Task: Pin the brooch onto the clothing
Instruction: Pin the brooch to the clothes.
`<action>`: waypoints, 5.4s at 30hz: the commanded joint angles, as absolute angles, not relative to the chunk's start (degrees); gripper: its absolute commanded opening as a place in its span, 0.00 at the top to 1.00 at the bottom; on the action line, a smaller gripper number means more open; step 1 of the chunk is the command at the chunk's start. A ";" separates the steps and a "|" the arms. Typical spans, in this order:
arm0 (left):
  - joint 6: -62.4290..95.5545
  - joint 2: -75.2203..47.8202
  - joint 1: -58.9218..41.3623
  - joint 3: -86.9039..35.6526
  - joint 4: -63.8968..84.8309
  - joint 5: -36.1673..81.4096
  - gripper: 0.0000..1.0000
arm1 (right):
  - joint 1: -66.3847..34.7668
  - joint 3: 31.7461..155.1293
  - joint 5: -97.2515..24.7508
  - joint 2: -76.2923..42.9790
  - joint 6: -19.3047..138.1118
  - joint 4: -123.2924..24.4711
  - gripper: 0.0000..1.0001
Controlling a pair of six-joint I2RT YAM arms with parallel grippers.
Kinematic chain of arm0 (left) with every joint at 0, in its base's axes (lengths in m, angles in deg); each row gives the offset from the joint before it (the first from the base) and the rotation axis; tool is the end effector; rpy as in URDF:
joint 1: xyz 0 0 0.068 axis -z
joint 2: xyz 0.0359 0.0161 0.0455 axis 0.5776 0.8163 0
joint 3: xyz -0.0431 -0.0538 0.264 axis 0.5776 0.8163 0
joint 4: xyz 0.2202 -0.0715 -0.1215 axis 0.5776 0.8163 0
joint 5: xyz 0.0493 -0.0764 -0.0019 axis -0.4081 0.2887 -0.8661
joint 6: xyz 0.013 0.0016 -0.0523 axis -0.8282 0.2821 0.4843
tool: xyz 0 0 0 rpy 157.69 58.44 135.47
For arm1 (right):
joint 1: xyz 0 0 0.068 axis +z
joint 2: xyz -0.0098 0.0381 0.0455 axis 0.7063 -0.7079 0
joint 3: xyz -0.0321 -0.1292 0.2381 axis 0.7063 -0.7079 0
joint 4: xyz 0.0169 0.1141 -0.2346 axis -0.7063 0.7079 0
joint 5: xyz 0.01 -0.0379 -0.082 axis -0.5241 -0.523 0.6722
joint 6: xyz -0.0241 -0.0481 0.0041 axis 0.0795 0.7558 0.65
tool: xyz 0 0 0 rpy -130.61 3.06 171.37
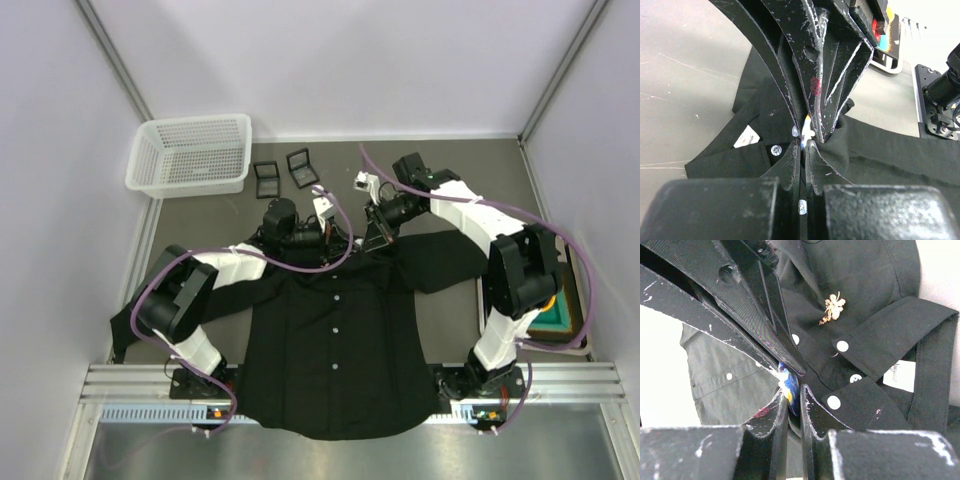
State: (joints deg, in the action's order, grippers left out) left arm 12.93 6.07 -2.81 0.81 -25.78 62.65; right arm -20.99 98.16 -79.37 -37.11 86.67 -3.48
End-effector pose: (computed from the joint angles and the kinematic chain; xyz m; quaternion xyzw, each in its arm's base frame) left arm 0.2765 -0.2075 0.2106 0.4036 0.6333 -0.4968 0.4351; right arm 0.3173 0.1711 0.2503 -0.4116 0.7895 0.4256 0.1617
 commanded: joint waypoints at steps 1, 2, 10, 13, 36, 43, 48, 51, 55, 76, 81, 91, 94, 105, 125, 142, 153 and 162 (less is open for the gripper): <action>7.45 2.30 1.37 -1.71 -28.04 68.68 1.00 | -19.62 102.97 -78.62 -38.85 84.85 -5.89 1.00; 7.10 2.39 1.63 -1.88 -27.25 68.50 1.00 | -19.36 103.23 -78.53 -39.11 85.20 -5.45 1.00; 6.22 2.83 1.99 -2.32 -26.72 69.29 1.00 | -18.48 103.85 -76.43 -39.29 87.22 -4.48 0.99; 5.42 2.83 1.99 -2.32 -26.02 69.73 1.00 | -18.57 104.11 -75.28 -39.38 87.66 -4.48 0.99; -0.91 -2.45 3.04 0.40 -20.48 65.60 1.00 | -21.91 106.93 -70.36 -41.66 68.16 -6.76 1.00; -1.52 -4.20 3.04 1.81 -20.56 64.63 1.00 | -24.63 106.57 -71.76 -41.84 66.66 -7.29 1.00; -0.82 -4.38 3.04 2.07 -21.35 64.20 1.00 | -26.04 104.65 -74.14 -41.22 63.85 -9.74 1.00; 1.02 -4.47 2.95 2.86 -23.37 63.76 1.00 | -26.65 102.02 -74.76 -39.03 63.23 -13.78 1.00; 2.08 -4.99 2.87 3.74 -24.95 63.14 1.00 | -27.62 100.78 -74.14 -37.97 62.79 -15.46 1.00; 7.09 -3.94 0.67 4.18 -28.47 63.05 1.00 | -28.24 90.05 -82.84 -28.65 73.69 -26.19 1.00; 6.83 -3.94 0.76 4.09 -28.56 63.05 1.00 | -28.24 90.13 -82.31 -28.74 73.78 -26.19 1.00; 8.57 -3.33 0.23 4.53 -30.66 64.98 1.00 | -28.24 88.65 -89.08 -25.41 81.67 -27.15 0.92; 9.55 -2.97 -0.21 4.62 -31.55 64.98 1.00 | -28.32 87.33 -89.34 -24.17 86.69 -26.80 0.89; 12.28 -1.83 -0.65 4.01 -32.87 67.45 1.00 | -28.32 83.72 -88.64 -21.97 97.24 -24.08 0.72; 16.14 -0.25 -0.74 2.42 -33.13 68.41 1.00 | -26.75 82.67 -94.00 -20.83 100.58 -21.53 0.59; 18.87 0.54 -0.83 2.07 -34.80 69.03 1.00 | -24.99 82.58 -98.48 -21.09 101.37 -20.39 0.58; 21.15 1.16 -1.71 1.81 -36.03 68.85 1.00 | -24.72 81.79 -97.43 -20.48 105.59 -16.70 0.58; 21.50 0.98 -2.06 2.33 -36.47 69.20 1.00 | -25.60 81.61 -96.90 -19.43 107.44 -15.29 0.55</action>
State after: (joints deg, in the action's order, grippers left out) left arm 20.53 1.17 -1.81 3.69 -31.48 67.53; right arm -25.60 81.53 -95.44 -22.56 103.87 -15.48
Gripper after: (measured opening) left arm 0.026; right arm 0.446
